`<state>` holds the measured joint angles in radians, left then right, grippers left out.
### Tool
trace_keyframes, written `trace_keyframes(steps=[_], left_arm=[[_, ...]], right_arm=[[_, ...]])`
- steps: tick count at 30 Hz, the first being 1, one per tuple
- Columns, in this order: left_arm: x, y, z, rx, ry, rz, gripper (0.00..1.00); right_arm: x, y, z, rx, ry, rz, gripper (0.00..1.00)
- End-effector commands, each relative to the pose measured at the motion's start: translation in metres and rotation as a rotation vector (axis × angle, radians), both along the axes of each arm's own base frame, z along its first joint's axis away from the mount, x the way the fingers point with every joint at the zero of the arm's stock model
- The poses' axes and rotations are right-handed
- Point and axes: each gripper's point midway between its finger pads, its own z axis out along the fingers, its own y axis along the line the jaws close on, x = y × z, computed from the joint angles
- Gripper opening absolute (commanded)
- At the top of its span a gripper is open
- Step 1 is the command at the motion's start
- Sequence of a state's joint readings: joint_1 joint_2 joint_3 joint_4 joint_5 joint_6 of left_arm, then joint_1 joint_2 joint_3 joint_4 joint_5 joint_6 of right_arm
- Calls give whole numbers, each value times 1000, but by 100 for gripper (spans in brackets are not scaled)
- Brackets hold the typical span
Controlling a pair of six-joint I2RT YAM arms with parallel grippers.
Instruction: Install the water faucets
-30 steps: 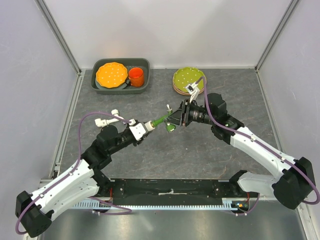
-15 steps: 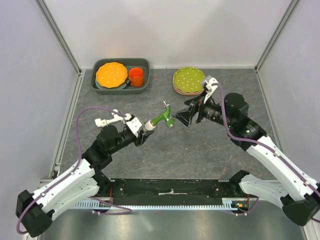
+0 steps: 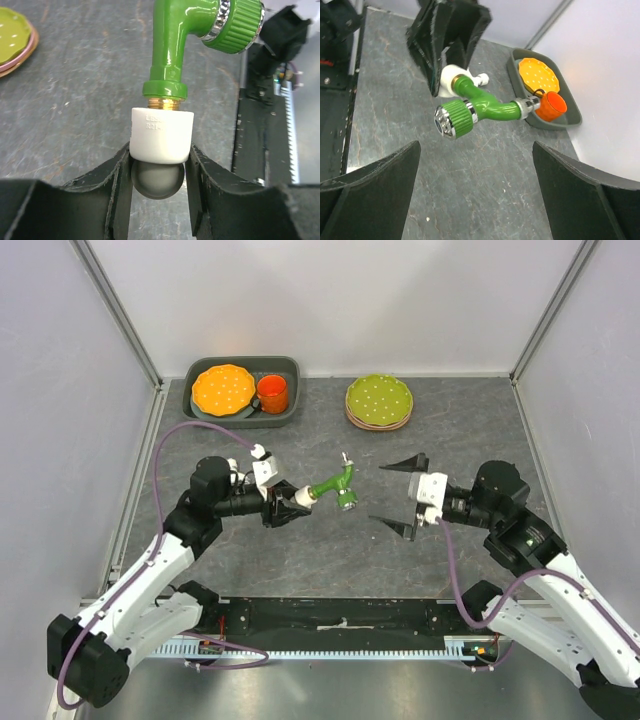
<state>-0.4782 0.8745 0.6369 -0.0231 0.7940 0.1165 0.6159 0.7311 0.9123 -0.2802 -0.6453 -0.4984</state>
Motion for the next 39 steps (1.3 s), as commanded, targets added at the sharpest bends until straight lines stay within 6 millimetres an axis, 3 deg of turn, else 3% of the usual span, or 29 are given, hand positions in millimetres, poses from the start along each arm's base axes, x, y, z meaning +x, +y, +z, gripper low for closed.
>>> trace_keyframes(steps=[1,5,7,11,14,28,39], left_arm=[[-31,-6,33,-43,-40,-220,2],[-41,-5,36,-43,-36,-261,2],[-46,-6,37,-50,-34,-291,2],[-48,-7,36,-48,-7,-316,2],[-47,-7,36,-42,2,-315,2],[-57,-5,38,-50,-1,-345,2],[-58,-6,37,-56,9,-352,2]], right_arm=[[-24,3,3,-76,-147,132,98],[-26,13,13,-118,-185,144,98],[-22,10,6,-193,-164,107,98],[-24,16,25,-242,-229,94,98],[-21,19,26,-277,-252,82,98],[-9,30,3,-401,-255,47,98],[-10,41,-3,-359,-229,52,98]])
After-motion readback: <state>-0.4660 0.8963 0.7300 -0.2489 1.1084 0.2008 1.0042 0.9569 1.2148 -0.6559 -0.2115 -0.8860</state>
